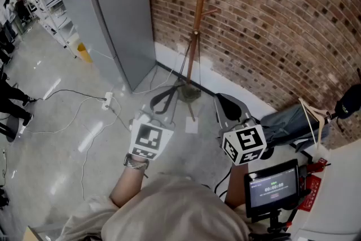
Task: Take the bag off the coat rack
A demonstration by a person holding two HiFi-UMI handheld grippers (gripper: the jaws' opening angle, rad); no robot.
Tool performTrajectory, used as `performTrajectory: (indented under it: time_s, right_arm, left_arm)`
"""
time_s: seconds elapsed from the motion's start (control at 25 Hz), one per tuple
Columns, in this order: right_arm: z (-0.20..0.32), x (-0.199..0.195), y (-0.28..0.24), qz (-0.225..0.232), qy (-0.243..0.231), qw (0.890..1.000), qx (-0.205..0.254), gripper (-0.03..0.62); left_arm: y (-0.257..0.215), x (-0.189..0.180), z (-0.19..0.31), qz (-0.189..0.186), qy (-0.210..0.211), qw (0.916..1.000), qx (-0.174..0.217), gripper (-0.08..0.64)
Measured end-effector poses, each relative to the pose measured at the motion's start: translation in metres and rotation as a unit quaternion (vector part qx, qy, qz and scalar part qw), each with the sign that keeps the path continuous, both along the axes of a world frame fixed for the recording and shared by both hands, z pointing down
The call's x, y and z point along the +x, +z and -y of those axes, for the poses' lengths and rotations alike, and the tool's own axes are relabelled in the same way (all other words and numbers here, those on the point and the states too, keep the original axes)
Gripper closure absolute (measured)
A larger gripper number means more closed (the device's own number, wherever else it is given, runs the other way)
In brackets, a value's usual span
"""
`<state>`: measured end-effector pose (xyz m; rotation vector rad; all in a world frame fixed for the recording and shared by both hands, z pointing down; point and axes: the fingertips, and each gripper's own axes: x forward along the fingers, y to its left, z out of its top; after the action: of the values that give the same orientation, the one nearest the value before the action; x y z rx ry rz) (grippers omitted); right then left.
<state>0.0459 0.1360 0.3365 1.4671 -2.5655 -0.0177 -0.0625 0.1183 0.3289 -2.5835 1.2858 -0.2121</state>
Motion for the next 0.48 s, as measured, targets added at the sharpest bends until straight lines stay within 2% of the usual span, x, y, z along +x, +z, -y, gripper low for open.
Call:
performTrajectory:
  time_s: [0.24, 0.48]
  right_arm:
    - [0.0, 0.01, -0.001, 0.033, -0.021, 0.999, -0.002, 0.591]
    - [-0.002, 0.033, 0.0, 0.035, -0.023, 0.999, -0.002, 0.591]
  left_arm:
    - [0.004, 0.01, 0.001, 0.001, -0.006, 1.0, -0.004, 0.56]
    - [0.005, 0.026, -0.001, 0.004, -0.023, 0.9997, -0.006, 0.56]
